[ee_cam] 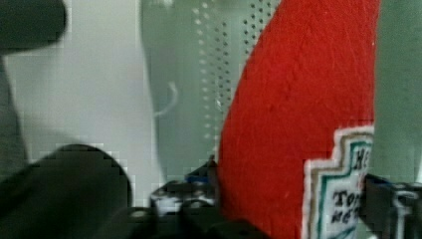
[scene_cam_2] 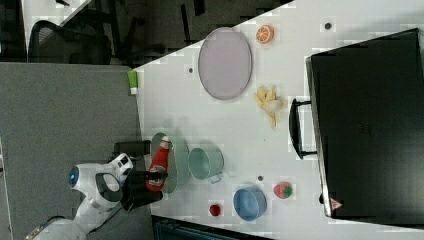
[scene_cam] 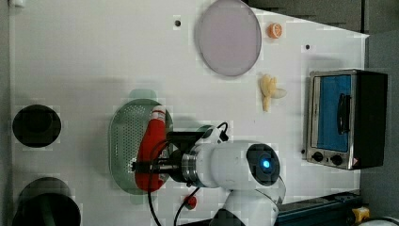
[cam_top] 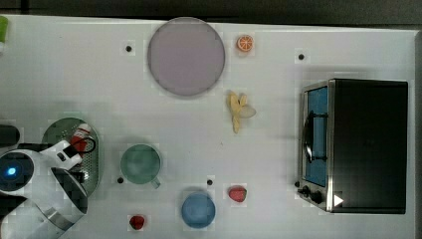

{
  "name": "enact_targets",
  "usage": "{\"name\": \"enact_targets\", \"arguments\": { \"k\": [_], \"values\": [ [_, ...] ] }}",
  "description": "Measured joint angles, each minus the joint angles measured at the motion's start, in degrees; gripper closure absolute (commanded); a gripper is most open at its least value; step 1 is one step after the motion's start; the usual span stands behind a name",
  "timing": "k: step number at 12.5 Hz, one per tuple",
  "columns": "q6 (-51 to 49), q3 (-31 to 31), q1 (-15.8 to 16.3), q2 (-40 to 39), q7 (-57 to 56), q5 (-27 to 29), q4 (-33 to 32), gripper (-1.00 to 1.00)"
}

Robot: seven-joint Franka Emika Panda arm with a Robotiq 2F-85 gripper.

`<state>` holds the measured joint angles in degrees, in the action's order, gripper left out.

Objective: Pick Ketchup from the table and place it in strainer.

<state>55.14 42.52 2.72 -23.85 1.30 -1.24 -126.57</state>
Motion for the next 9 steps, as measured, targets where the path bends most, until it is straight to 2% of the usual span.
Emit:
{"name": "enact_targets", "arguments": {
  "k": [1,5,9],
  "values": [
    [0.2,-0.7,0.5,-0.7,0.2,-0.8,0.0,-1.0],
    [0.4,-1.8,0.3,1.2,1.5,-0.9,0.1,-1.0],
    [-3.6,-2.1,-1.7,9.2,1.6,-1.5,0.8,-1.0]
  ]
}}
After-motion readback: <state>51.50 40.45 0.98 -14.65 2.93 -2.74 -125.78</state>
